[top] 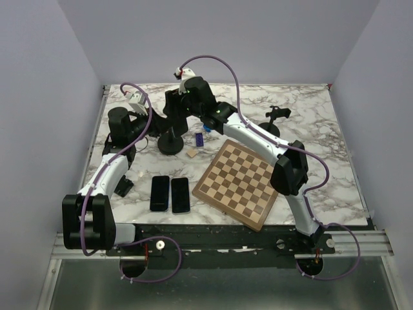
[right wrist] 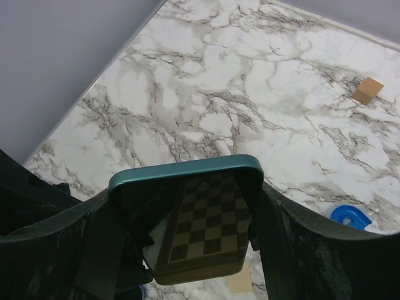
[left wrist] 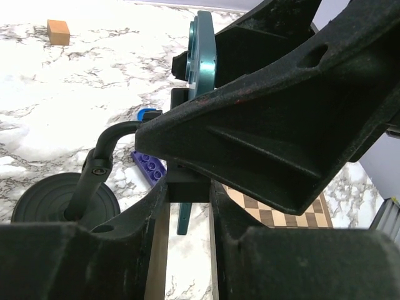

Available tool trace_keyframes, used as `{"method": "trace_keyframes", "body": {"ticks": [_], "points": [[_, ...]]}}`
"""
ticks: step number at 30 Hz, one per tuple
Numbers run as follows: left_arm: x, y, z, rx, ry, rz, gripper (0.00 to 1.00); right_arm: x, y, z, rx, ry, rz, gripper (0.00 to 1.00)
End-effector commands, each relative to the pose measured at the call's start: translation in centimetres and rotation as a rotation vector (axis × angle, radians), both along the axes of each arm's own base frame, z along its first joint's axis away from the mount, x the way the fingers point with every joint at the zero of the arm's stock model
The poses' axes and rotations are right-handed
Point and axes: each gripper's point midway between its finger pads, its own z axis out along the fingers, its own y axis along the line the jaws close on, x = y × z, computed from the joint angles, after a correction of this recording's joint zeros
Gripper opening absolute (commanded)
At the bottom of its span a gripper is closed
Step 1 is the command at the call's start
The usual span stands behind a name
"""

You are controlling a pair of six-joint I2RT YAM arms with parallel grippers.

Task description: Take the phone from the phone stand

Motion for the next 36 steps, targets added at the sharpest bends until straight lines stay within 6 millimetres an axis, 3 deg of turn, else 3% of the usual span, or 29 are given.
{"method": "trace_keyframes", "body": {"ticks": [1, 11, 18, 26, 36], "points": [[-0.2, -0.6, 1.4, -0.005, -0.07, -0.037, 0.0, -2.5, 2.1, 1.1, 0.059, 0.013, 0.134, 0.01], [0.0, -0.3, 0.1, -0.018, -0.028, -0.091, 0.0, -4.7, 1.0, 2.6, 0.237, 0.058, 0.532, 0.01], [0.5, 0.5, -0.7, -0.01, 0.001, -0.077, 0.0, -6.5, 1.1, 3.7, 0.312, 0.093, 0.688, 0.01], [0.9, 1.3, -0.9, 0.02, 0.032, -0.035, 0.0, -7.5, 0.9, 6.3, 0.422, 0.089, 0.697, 0.01], [1.3, 2.7, -0.8, 0.061, 0.053, 0.054, 0.0, -10.0, -0.6, 11.1, 0.537, 0.088, 0.672, 0.01]]}}
